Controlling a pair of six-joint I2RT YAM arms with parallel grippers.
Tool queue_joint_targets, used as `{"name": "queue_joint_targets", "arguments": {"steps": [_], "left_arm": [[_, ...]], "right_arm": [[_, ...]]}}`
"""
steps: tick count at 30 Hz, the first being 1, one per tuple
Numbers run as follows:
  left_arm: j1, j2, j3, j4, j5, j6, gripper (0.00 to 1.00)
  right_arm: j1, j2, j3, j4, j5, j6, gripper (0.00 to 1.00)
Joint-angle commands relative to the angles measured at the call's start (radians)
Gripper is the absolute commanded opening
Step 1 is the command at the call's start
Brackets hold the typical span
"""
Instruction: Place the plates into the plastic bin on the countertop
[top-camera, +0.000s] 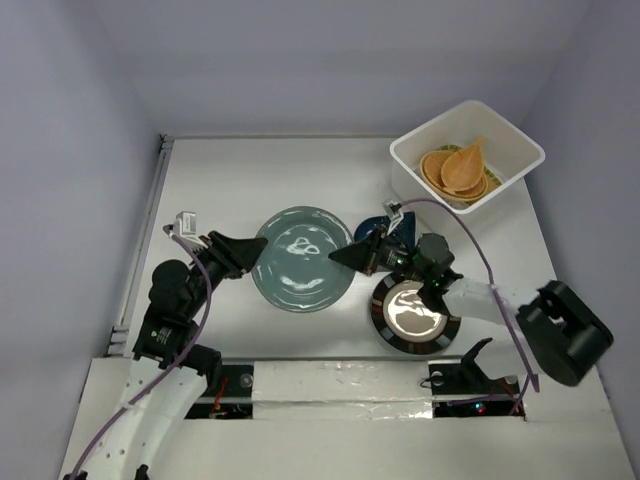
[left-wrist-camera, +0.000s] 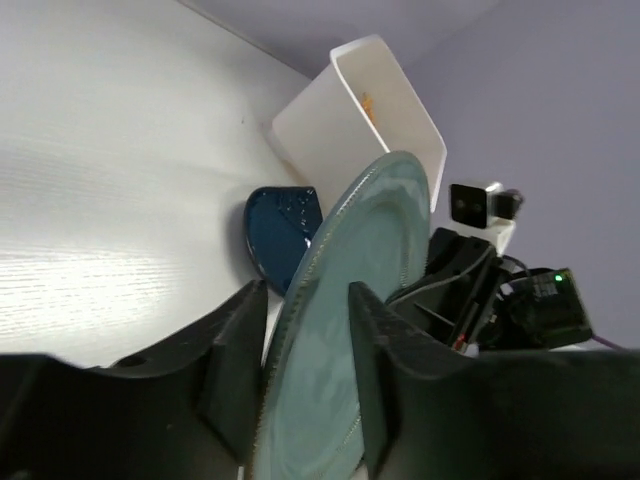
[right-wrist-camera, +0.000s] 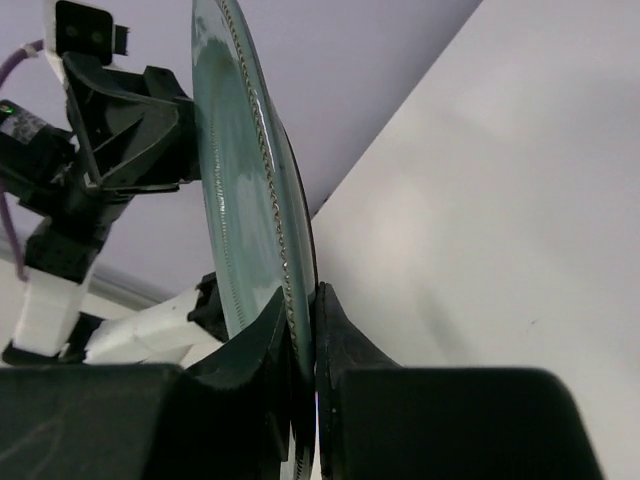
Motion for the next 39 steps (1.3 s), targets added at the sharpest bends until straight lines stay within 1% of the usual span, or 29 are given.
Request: {"name": "queue_joint_targets", "arguments": {"steps": [1, 2, 3, 4, 5, 6, 7, 10, 11, 14, 15, 16, 18, 22, 24, 25, 26, 28, 31, 34, 35, 37, 38, 39], "left_arm": [[-0.012, 0.009, 0.097, -0.018, -0.027, 0.049, 0.35], [-0.012, 0.009, 0.101, -0.032, -0.036, 0.08, 0.42], [-0.012, 0.009, 0.104, -0.045, -0.044, 0.094, 0.45], [-0.012, 0.005, 0.106, -0.068, -0.056, 0.106, 0.48], [-0.012, 0.003, 0.108, -0.079, -0.061, 0.126, 0.51], [-0.012, 0.0, 0.108, -0.09, -0.065, 0.134, 0.52], [-0.012, -0.008, 0.104, -0.107, -0.076, 0.14, 0.53], [-0.012, -0.026, 0.075, -0.105, -0.066, 0.146, 0.55], [-0.012, -0.031, 0.065, -0.102, -0.059, 0.146, 0.55], [-0.012, -0.031, 0.016, -0.073, -0.02, 0.138, 0.55], [-0.012, -0.031, 0.005, -0.066, -0.012, 0.137, 0.55], [-0.012, -0.031, -0.013, -0.062, -0.012, 0.137, 0.54], [-0.012, -0.035, -0.021, -0.069, -0.024, 0.137, 0.53], [-0.012, -0.052, -0.015, -0.069, -0.056, 0.143, 0.5], [-0.012, -0.038, -0.021, -0.053, -0.044, 0.144, 0.48], [-0.012, -0.016, -0.03, -0.029, -0.027, 0.144, 0.47], [-0.012, -0.002, -0.037, -0.016, -0.017, 0.146, 0.42], [-0.012, 0.029, -0.047, 0.014, 0.011, 0.146, 0.4], [-0.012, 0.072, -0.069, 0.078, 0.023, 0.138, 0.36], [-0.021, 0.109, -0.098, 0.146, 0.022, 0.12, 0.28], [-0.03, 0.133, -0.104, 0.166, 0.01, 0.115, 0.2], [-0.061, 0.191, -0.126, 0.218, -0.045, 0.109, 0.12], [-0.089, 0.216, -0.126, 0.232, -0.062, 0.109, 0.06], [-0.106, 0.244, -0.124, 0.246, -0.078, 0.111, 0.04]], "right_arm": [[0.016, -0.15, 0.118, -0.337, 0.213, -0.195, 0.0], [0.001, -0.185, 0.142, -0.4, 0.259, -0.21, 0.0], [-0.016, -0.248, 0.167, -0.461, 0.299, -0.218, 0.0], [-0.069, -0.276, 0.205, -0.542, 0.362, -0.223, 0.0], [-0.108, -0.301, 0.222, -0.57, 0.379, -0.221, 0.0], [-0.153, -0.337, 0.239, -0.599, 0.384, -0.215, 0.0], [-0.254, -0.351, 0.279, -0.653, 0.381, -0.204, 0.0], [-0.402, -0.382, 0.357, -0.756, 0.418, -0.218, 0.0], [-0.495, -0.379, 0.403, -0.77, 0.421, -0.217, 0.0], [-0.603, -0.322, 0.492, -0.816, 0.433, -0.203, 0.0], [-0.675, -0.301, 0.51, -0.828, 0.409, -0.191, 0.0], [-0.706, -0.278, 0.526, -0.833, 0.401, -0.168, 0.0], [-0.77, -0.223, 0.57, -0.854, 0.45, -0.158, 0.0], [-0.816, -0.135, 0.655, -0.944, 0.569, -0.198, 0.0], [-0.832, -0.077, 0.685, -0.957, 0.583, -0.206, 0.0], [-0.832, -0.059, 0.702, -0.968, 0.596, -0.207, 0.0], [-0.832, -0.042, 0.712, -0.966, 0.603, -0.207, 0.0], [-0.832, 0.027, 0.766, -1.009, 0.61, -0.212, 0.0], [-0.832, 0.105, 0.802, -1.031, 0.573, -0.22, 0.0], [-0.832, 0.161, 0.843, -1.052, 0.515, -0.229, 0.0], [-0.832, 0.184, 0.845, -1.054, 0.514, -0.227, 0.0], [-0.832, 0.195, 0.834, -1.052, 0.489, -0.227, 0.0], [-0.832, 0.199, 0.83, -1.055, 0.494, -0.227, 0.03], [-0.832, 0.198, 0.822, -1.061, 0.501, -0.233, 0.06]]}}
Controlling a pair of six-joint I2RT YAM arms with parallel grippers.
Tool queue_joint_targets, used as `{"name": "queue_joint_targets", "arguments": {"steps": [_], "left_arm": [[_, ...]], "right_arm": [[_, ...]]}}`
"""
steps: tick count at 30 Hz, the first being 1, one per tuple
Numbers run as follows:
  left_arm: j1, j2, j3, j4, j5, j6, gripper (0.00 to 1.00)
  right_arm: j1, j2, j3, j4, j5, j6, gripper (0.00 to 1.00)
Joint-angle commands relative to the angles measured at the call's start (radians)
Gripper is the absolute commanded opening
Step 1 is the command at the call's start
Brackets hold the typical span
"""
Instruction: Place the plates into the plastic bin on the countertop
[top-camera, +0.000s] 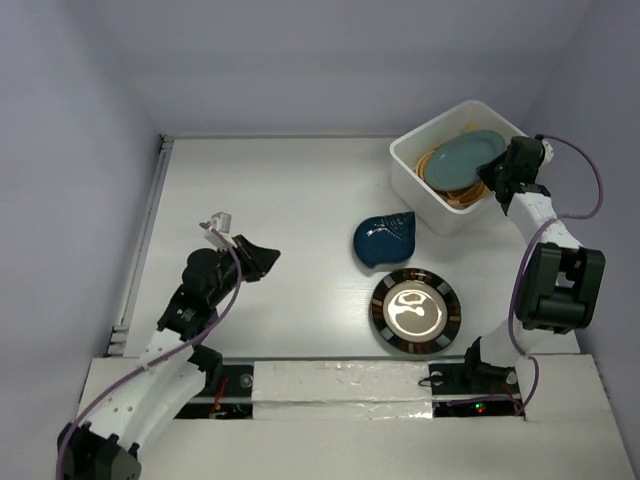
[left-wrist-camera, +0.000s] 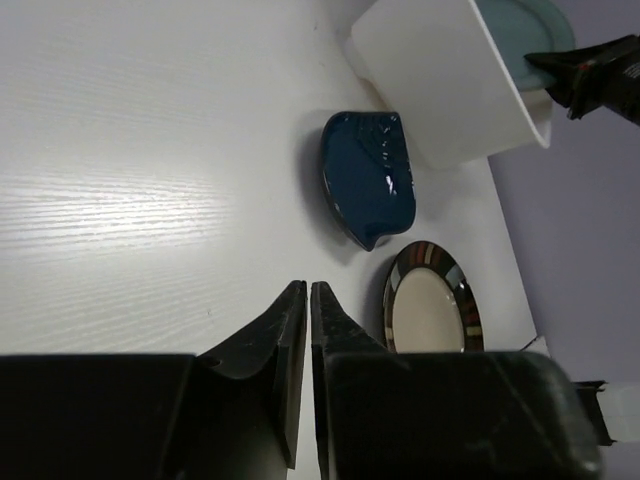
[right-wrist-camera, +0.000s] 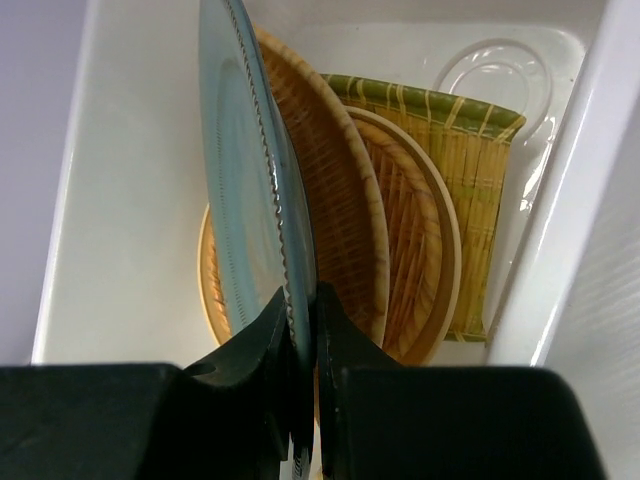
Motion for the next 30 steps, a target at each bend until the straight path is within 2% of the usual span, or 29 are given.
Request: {"name": "queue_joint_targets", "arguments": {"steps": [1, 4, 5, 6, 7, 8, 10, 11, 15, 17, 21, 26, 29, 30], "left_arm": [[-0.058, 0.111, -0.003, 0.163, -0.075, -0.004, 0.03], [-0.165, 0.204, 0.035, 0.202, -0.187, 0.003, 0.02], [-0.222, 0.272, 0.05, 0.208, -0.218, 0.016, 0.03], [-0.25, 0.309, 0.069, 0.211, -0.249, 0.022, 0.05], [-0.274, 0.345, 0.107, 0.215, -0.307, 0.029, 0.08], [-0.296, 0.415, 0.126, 0.215, -0.333, 0.037, 0.15], [-0.34, 0.484, 0.179, 0.22, -0.365, 0.06, 0.24], [-0.35, 0.548, 0.193, 0.226, -0.375, 0.065, 0.32], [-0.36, 0.687, 0.265, 0.255, -0.379, 0.085, 0.5], [-0.36, 0.769, 0.32, 0.258, -0.353, 0.094, 0.54], [-0.36, 0.902, 0.403, 0.28, -0.291, 0.086, 0.54], [-0.37, 1.058, 0.517, 0.286, -0.249, 0.086, 0.55], [-0.379, 1.136, 0.578, 0.285, -0.237, 0.083, 0.54], [-0.379, 1.155, 0.593, 0.285, -0.237, 0.082, 0.54]], "right_arm": [[0.002, -0.034, 0.054, 0.087, -0.012, -0.011, 0.1], [0.002, -0.063, 0.016, 0.082, 0.025, -0.03, 0.33], [0.002, -0.083, 0.003, 0.08, 0.037, -0.039, 0.45], [0.002, -0.094, -0.006, 0.08, 0.048, -0.044, 0.52], [0.002, -0.106, -0.03, 0.083, 0.072, -0.05, 0.58], [0.002, -0.118, -0.04, 0.083, 0.083, -0.056, 0.71], [0.002, -0.152, -0.06, 0.088, 0.105, -0.065, 0.76], [0.002, -0.163, -0.075, 0.088, 0.109, -0.071, 0.8], [0.002, -0.236, -0.139, 0.103, 0.129, -0.062, 0.92], [0.002, -0.297, -0.175, 0.129, 0.125, -0.048, 0.92], [0.002, -0.386, -0.277, 0.186, 0.05, -0.011, 0.95], [0.002, -0.505, -0.426, 0.241, -0.003, 0.002, 0.94], [0.002, -0.586, -0.492, 0.264, -0.056, 0.01, 0.78], [0.002, -0.606, -0.509, 0.274, -0.075, 0.015, 0.59]]}}
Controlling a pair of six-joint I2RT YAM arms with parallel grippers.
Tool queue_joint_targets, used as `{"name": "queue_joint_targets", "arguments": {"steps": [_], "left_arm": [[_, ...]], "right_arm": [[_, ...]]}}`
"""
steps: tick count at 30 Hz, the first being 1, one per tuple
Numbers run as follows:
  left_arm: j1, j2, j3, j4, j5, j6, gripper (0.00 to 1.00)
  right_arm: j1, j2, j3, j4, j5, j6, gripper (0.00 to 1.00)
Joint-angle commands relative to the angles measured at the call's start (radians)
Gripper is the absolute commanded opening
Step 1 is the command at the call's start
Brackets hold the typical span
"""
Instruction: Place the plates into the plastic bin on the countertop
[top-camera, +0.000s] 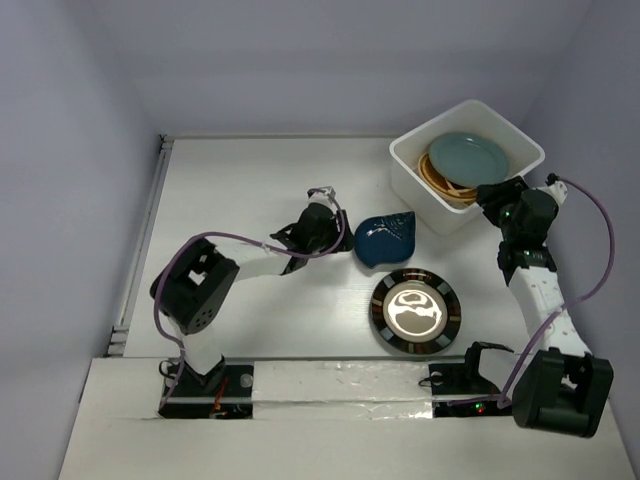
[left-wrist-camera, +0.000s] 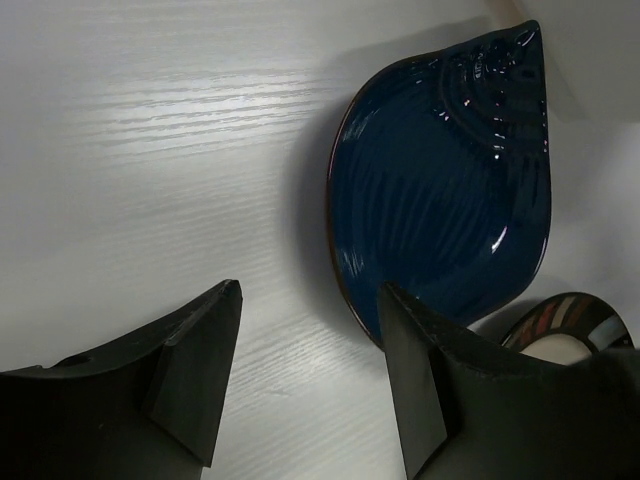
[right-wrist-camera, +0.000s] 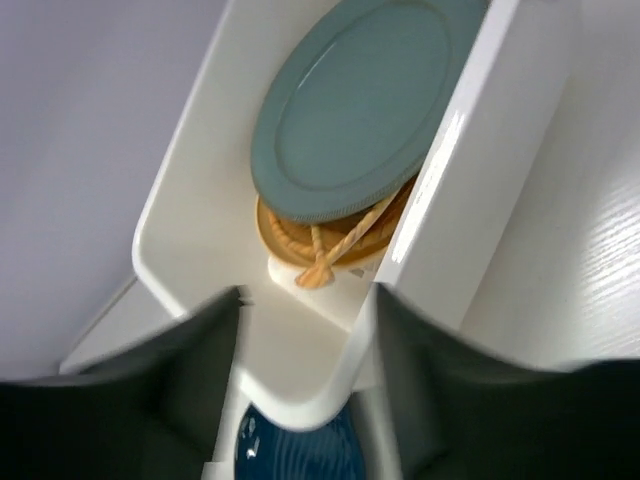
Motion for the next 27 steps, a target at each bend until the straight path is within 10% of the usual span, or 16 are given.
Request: {"name": "queue_joint_targets", "arguments": {"steps": [1, 5, 10, 16, 27], "left_arm": [[-0.02, 0.043, 0.078, 0.03, 0.033, 0.008, 0.53], [-0.031, 0.126, 0.146, 0.025, 0.056, 0.008, 0.51], [-0.042, 0.204, 0.186, 0.034, 0.055, -0.004, 0.44], [-0.042, 0.254, 0.187, 0.065, 0.006, -0.032, 0.0], [0.109, -0.238, -0.19, 0.2, -0.018, -0.087, 0.0]], "right_arm": [[0.0, -0.106, -0.053, 0.118, -0.101, 0.019, 0.48], [0.014, -0.205, -0.136, 0.156, -0.179, 0.037, 0.1], [0.097, -0.262, -0.213, 0.173, -0.212, 0.054, 0.11], [0.229, -0.259, -0.239, 0.237, -0.297, 0.065, 0.27], [0.557, -0.098, -0.218, 0.305, -0.287, -0.004, 0.91]]}}
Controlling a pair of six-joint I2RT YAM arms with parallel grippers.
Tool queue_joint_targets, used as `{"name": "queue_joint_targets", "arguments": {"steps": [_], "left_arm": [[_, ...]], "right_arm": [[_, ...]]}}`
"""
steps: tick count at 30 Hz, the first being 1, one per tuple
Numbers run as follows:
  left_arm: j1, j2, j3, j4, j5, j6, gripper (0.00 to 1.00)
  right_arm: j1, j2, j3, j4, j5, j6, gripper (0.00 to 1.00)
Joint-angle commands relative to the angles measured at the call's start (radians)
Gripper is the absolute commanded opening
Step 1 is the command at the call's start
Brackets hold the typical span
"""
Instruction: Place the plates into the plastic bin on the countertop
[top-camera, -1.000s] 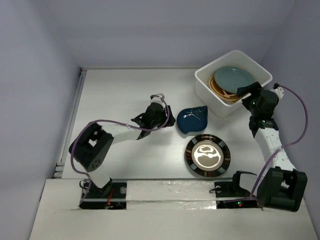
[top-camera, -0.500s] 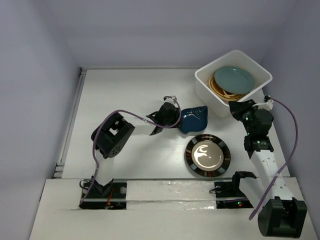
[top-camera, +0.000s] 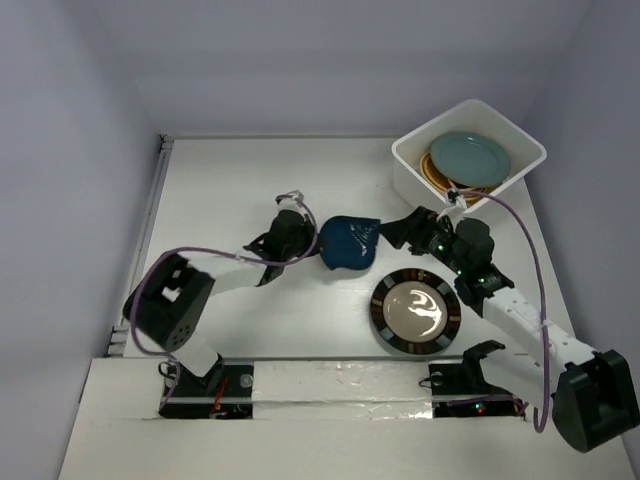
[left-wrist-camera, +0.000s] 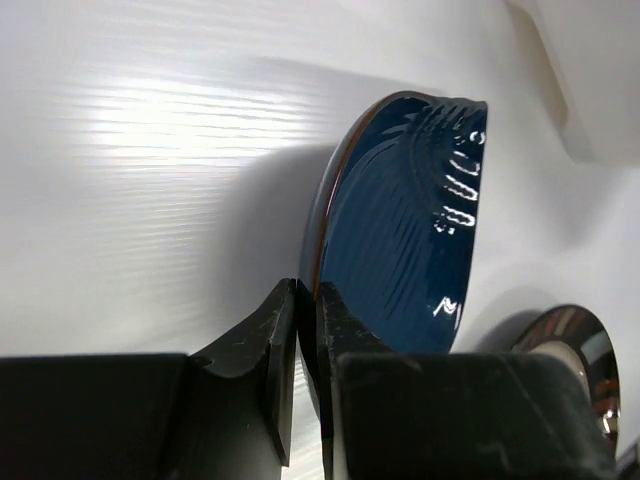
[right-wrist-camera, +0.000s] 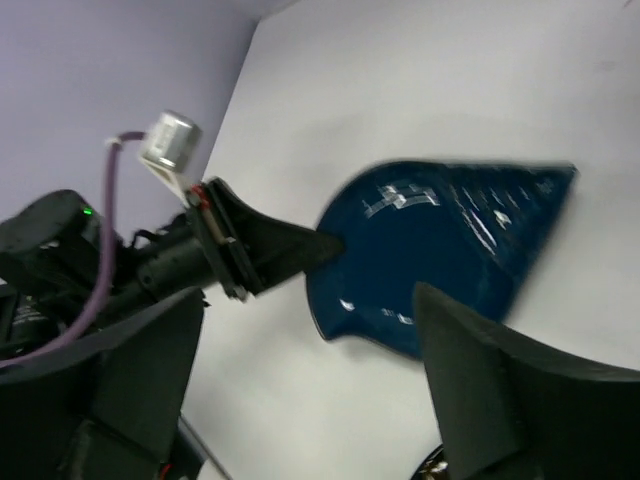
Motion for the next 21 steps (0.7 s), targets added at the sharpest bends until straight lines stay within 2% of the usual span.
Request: {"name": "queue_joint_targets", "arguments": {"steps": [1, 3, 8, 14, 16, 17, 19, 20, 21], "left_arm": [[0.047, -0.205, -0.061, 0.084, -0.036, -0.011, 0.0], [0.058, -0.32, -0.119, 0.078, -0.027, -0.02, 0.0], [0.079, -0.555, -0.225, 0.069, 0.032, -0.07, 0.0], [0.089, -0.728, -0.288, 0.061, 0.135, -0.115, 0.0], [0.089, -0.751, -0.294, 0.066, 0.169, -0.13, 0.0], [0.089, -0.765, -0.296, 0.069, 0.198, -0.135, 0.0], [0.098, -0.77, -0.293, 0.069, 0.227, -0.144, 0.0], [0.098, -0.767, -0.291, 0.069, 0.252, -0.144, 0.0], [0.098, -0.767, -0.291, 0.069, 0.261, -0.146, 0.0]], "right_arm": [[0.062, 0.035, 0.02, 0.088, 0.027, -0.032, 0.94], [0.094, 0.081, 0.03, 0.089, 0.062, -0.037, 0.99], [0.165, 0.167, 0.069, 0.07, 0.161, -0.049, 1.0], [0.208, 0.276, 0.102, 0.128, 0.127, -0.026, 1.0], [0.219, 0.291, 0.104, 0.171, 0.11, -0.011, 0.96], [0.219, 0.293, 0.103, 0.193, 0.077, 0.009, 0.92], [0.219, 0.288, 0.098, 0.236, 0.052, 0.029, 0.71], [0.219, 0.282, 0.095, 0.271, 0.036, 0.049, 0.55], [0.219, 0.276, 0.099, 0.277, 0.041, 0.06, 0.18]]}}
